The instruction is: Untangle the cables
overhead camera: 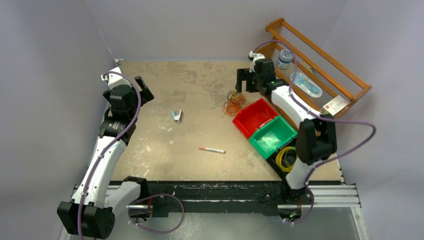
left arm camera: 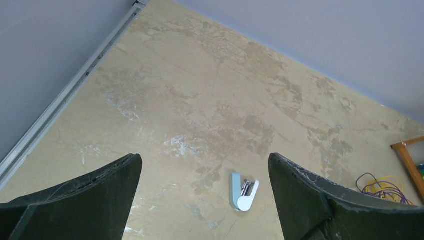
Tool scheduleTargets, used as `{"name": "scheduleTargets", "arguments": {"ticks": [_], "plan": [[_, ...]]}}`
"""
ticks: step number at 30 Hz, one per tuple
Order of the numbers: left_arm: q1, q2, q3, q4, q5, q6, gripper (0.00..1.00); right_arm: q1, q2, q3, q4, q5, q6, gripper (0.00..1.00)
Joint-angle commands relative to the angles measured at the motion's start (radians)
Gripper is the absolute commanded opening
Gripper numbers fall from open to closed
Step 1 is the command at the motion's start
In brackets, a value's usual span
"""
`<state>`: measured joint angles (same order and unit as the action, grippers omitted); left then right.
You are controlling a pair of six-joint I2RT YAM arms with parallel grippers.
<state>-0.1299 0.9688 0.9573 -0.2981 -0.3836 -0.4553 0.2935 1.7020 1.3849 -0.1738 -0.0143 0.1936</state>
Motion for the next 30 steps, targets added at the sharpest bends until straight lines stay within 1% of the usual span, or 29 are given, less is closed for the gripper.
{"name": "scheduleTargets", "arguments": {"ticks": [1, 5, 12, 19, 26, 30], "plan": [[0.007, -0.013, 0.004, 0.036, 0.035, 0.039, 0.98, 0.033, 0.072, 0.099, -0.029, 0.05, -0.059, 0.99], [0.007, -0.008, 0.002, 0.036, 0.049, 0.04, 0.98, 0.036, 0.149, 0.139, -0.018, 0.051, -0.066, 0.99], [0.01, 0.003, 0.01, 0.019, 0.015, 0.042, 0.98, 0.041, 0.265, 0.211, -0.045, 0.045, -0.1, 0.99], [0.013, 0.02, 0.018, 0.001, -0.014, 0.044, 0.98, 0.054, 0.335, 0.234, -0.049, 0.009, -0.117, 0.99], [0.016, 0.033, 0.023, 0.0, -0.017, 0.041, 0.98, 0.061, 0.4, 0.245, -0.07, 0.051, -0.121, 0.99], [0.018, 0.036, 0.023, -0.004, -0.021, 0.041, 0.98, 0.065, 0.431, 0.246, -0.071, 0.048, -0.123, 0.99]]}}
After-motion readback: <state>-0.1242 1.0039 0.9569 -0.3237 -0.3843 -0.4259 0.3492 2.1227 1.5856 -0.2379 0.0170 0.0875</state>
